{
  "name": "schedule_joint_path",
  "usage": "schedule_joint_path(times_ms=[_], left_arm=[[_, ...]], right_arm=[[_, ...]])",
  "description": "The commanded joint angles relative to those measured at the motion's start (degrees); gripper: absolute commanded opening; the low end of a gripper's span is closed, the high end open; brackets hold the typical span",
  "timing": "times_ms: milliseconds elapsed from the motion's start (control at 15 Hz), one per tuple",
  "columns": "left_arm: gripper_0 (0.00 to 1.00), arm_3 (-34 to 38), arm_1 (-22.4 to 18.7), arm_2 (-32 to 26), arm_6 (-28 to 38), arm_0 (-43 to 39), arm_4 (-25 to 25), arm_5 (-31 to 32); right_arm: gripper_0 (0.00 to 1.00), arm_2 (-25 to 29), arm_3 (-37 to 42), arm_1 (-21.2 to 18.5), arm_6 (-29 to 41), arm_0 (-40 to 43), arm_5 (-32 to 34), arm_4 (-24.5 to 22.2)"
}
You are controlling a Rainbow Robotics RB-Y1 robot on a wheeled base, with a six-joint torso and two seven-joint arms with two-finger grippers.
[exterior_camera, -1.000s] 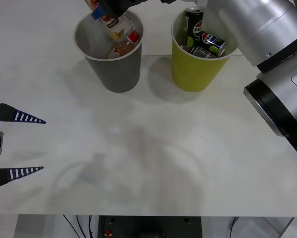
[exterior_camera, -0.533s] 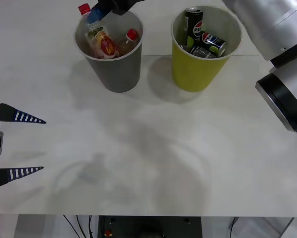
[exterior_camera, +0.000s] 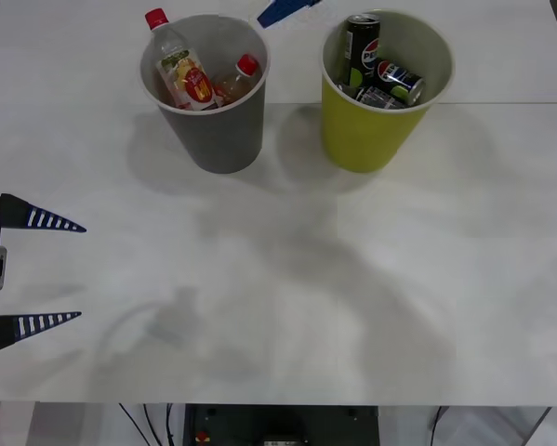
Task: Put the can into the green bin and the plastic bottle into the gray bin
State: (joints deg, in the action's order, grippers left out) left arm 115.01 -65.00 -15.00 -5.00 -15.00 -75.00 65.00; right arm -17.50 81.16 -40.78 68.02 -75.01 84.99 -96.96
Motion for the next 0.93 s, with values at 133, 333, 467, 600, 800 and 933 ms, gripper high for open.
schedule_joint_path(times_ms=[133, 333, 467, 600, 800, 933], left_arm=[[1.0, -0.01, 0.0, 0.0, 0.0, 0.0, 0.0, 0.0], [1.0, -0.01, 0.0, 0.0, 0.0, 0.0, 0.0, 0.0], [1.0, -0.01, 0.0, 0.0, 0.0, 0.0, 0.0, 0.0], [1.0, -0.01, 0.0, 0.0, 0.0, 0.0, 0.0, 0.0], [1.0, -0.01, 0.0, 0.0, 0.0, 0.0, 0.0, 0.0], [1.0, -0.01, 0.0, 0.0, 0.0, 0.0, 0.0, 0.0]], right_arm=[[1.0, 5.81, 15.08, -12.04, -3.16, 13.22, -0.09, 9.94], [1.0, 12.4, 24.84, -18.55, -4.74, 24.65, -0.88, 14.16], [1.0, 18.11, 30.46, -20.57, -6.06, 32.47, -0.88, 14.87], [1.0, 24.27, 35.47, -21.45, -10.54, 41.97, -1.05, 15.04], [1.0, 32.53, 41.01, -21.45, -17.49, 55.85, -1.58, 16.01], [1.0, 36.57, 44.17, -21.54, -21.7, 63.59, -3.34, 16.27]])
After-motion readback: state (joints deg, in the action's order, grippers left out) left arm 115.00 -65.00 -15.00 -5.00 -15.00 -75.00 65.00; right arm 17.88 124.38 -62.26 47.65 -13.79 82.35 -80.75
